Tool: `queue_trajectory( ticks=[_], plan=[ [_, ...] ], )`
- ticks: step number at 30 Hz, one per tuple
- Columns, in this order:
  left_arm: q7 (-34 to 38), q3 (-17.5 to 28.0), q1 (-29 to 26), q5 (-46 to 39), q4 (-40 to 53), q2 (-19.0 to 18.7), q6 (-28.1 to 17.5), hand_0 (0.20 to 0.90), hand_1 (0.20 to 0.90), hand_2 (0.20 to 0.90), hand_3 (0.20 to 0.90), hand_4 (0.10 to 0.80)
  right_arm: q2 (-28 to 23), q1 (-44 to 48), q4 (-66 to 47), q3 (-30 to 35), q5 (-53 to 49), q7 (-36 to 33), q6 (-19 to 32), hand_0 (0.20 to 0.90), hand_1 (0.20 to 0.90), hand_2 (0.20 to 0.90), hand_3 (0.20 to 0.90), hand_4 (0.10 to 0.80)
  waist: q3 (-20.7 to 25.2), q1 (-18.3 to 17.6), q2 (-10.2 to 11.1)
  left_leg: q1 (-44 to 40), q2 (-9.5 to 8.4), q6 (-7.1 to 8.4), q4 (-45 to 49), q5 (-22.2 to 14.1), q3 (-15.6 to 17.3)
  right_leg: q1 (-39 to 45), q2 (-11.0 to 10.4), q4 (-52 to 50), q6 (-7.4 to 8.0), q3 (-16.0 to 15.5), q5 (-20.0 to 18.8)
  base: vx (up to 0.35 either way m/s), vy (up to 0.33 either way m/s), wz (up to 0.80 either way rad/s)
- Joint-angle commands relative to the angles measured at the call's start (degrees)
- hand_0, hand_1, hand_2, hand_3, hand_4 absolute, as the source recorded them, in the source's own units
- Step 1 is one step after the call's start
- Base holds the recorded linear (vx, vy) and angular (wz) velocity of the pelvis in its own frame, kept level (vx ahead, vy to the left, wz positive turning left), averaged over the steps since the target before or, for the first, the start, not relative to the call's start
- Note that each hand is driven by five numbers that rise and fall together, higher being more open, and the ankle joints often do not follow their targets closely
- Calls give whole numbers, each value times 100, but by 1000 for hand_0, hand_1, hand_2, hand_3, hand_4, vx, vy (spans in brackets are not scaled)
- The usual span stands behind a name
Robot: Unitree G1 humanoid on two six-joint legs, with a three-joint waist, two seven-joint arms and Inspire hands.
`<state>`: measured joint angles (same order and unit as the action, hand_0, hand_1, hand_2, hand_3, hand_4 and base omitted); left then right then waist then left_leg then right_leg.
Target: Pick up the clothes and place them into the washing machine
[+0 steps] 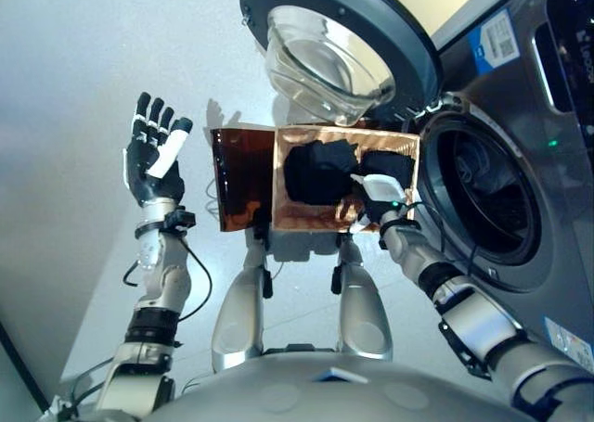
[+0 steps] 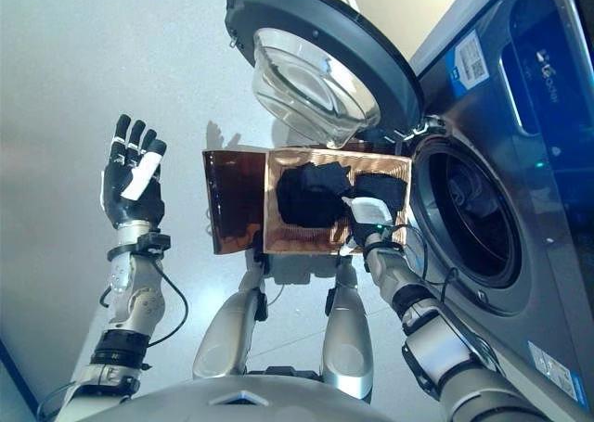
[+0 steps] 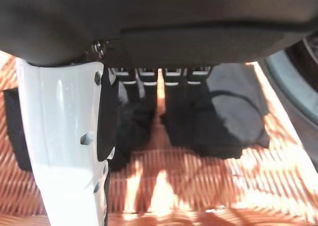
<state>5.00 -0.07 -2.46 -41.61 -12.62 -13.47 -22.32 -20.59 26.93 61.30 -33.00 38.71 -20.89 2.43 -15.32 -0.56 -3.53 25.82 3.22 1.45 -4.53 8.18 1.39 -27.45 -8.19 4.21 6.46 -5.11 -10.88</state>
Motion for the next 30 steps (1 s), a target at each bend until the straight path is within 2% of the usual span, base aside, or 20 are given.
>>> queue_trajectory(
  ticks=[1,11,30],
  plan=[
    [-40,355,135,115,930,-381,-455,900,900,900,900,800,-40,89,-34,58,-174,-369,1,900,900,900,900,800,342,54,119,163,65,486,-47,-118,-9,-685,-275,-250,182,-31,-101,0,0,0],
    [197,416,196,428,880,-429,-597,900,900,900,900,800,-369,-81,-854,364,-401,-749,186,900,900,900,900,800,295,3,138,350,71,516,-47,-91,-5,-826,-285,-209,209,-62,-150,0,0,0],
    [392,298,312,346,819,-499,-690,900,900,900,900,800,-363,51,-439,617,-331,-1517,-127,900,900,900,900,800,238,17,104,607,74,514,-47,-90,-17,-1056,-283,-198,222,-71,-167,0,-1,0]
  ],
)
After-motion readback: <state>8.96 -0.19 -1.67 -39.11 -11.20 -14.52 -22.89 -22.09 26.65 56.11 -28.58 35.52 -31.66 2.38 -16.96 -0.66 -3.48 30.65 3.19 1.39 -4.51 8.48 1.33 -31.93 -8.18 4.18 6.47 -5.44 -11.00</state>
